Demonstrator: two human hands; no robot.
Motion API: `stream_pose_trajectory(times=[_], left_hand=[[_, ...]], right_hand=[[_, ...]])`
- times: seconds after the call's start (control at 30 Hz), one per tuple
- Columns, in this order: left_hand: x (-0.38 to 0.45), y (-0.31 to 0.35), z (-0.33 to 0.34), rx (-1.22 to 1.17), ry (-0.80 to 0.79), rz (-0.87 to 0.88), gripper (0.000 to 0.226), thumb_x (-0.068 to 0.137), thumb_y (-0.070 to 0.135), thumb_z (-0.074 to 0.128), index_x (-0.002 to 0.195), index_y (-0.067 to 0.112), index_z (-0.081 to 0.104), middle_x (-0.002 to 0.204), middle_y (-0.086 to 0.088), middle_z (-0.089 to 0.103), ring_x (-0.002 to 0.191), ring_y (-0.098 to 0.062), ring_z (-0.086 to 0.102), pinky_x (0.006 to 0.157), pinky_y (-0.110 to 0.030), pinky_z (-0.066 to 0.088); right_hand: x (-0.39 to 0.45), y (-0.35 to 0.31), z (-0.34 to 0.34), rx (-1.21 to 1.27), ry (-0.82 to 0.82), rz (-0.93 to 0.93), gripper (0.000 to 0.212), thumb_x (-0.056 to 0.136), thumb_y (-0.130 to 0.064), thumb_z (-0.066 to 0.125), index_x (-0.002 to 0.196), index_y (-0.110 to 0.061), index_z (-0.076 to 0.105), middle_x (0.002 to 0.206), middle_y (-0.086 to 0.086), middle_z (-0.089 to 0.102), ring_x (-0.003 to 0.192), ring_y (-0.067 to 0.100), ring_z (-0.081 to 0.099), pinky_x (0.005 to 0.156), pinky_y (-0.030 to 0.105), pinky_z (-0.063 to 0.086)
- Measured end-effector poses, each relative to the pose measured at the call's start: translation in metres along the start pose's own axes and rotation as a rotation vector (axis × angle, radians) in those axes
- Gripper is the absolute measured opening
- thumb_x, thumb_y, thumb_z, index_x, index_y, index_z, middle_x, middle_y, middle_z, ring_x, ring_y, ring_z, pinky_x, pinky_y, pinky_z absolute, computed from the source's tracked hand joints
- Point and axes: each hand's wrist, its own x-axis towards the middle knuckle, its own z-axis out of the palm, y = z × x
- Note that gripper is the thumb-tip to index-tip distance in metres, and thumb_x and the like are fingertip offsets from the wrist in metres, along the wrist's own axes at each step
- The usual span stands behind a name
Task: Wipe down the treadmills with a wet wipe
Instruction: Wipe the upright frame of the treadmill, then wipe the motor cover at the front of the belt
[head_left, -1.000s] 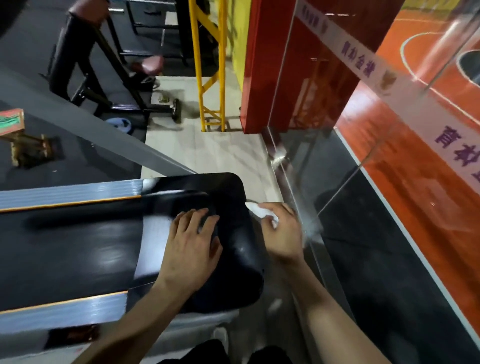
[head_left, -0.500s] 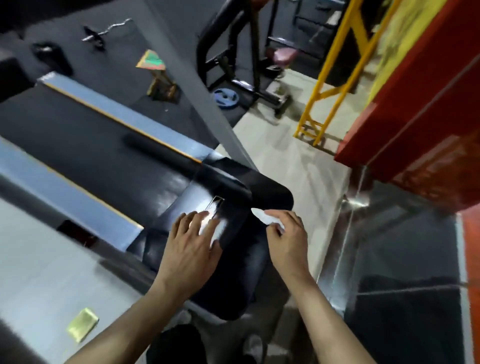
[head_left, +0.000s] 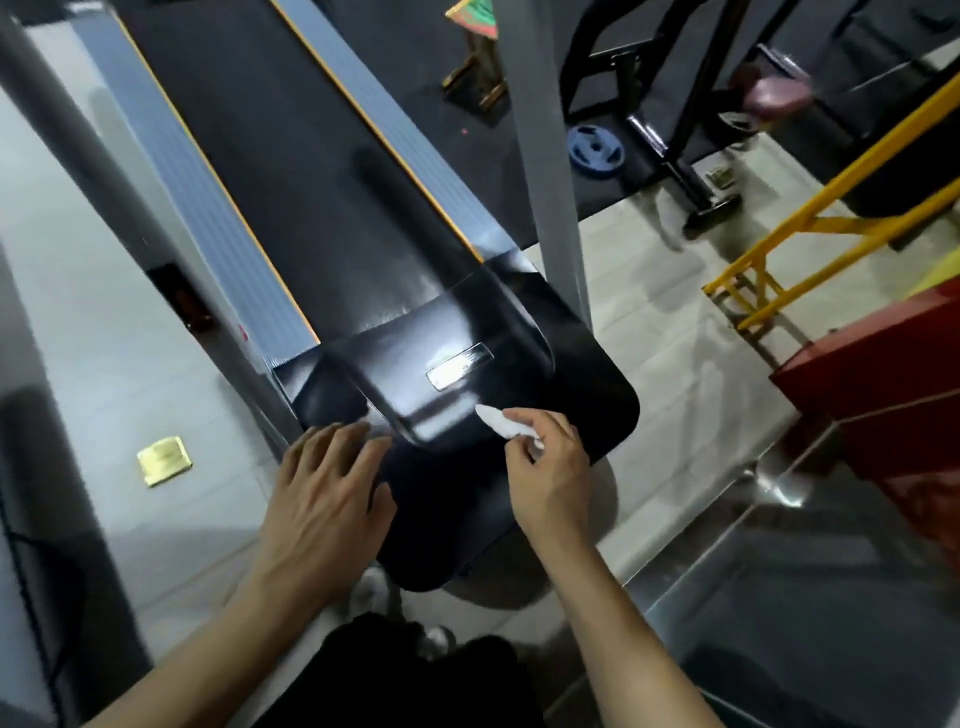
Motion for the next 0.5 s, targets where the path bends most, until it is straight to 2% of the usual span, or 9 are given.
stream_pose_trajectory(times=[0.23,0.43,0.5], left_hand=[[0.023,0.017,0.067,-0.011,-0.067,-0.129,0.05,0.086,0.035,0.046,0.126,0.015,0.066,0.131,-0.009,0.062,0.125,-0.033,0.052,0.108,-0.049,0.036],[0.074,0.052,0.131,-0.019,-0.057,-0.334,0.047,0.085,0.031,0.049,0.125,0.013,0.065,0.13,-0.011,0.062,0.124,-0.035,0.054,0.109,-0.048,0.035],[0.093,0.06,0.161,-0.02,-0.07,-0.399,0.047,0.085,0.03,0.05,0.125,0.013,0.066,0.13,-0.011,0.062,0.124,-0.035,0.054,0.112,-0.048,0.034]], right_hand=[[0.047,0.051,0.018,-0.013,-0.155,-0.053,0.033,0.086,0.002,0.059,0.103,-0.022,0.074,0.1,-0.017,0.062,0.097,0.003,0.055,0.082,0.004,0.039],[0.136,0.111,0.034,0.008,-0.373,-0.121,0.034,0.087,0.002,0.06,0.101,-0.026,0.072,0.1,-0.021,0.062,0.098,0.008,0.06,0.082,0.009,0.043],[0.167,0.138,0.045,0.003,-0.442,-0.135,0.036,0.085,0.003,0.059,0.099,-0.029,0.071,0.099,-0.021,0.063,0.097,0.004,0.059,0.08,0.007,0.042]])
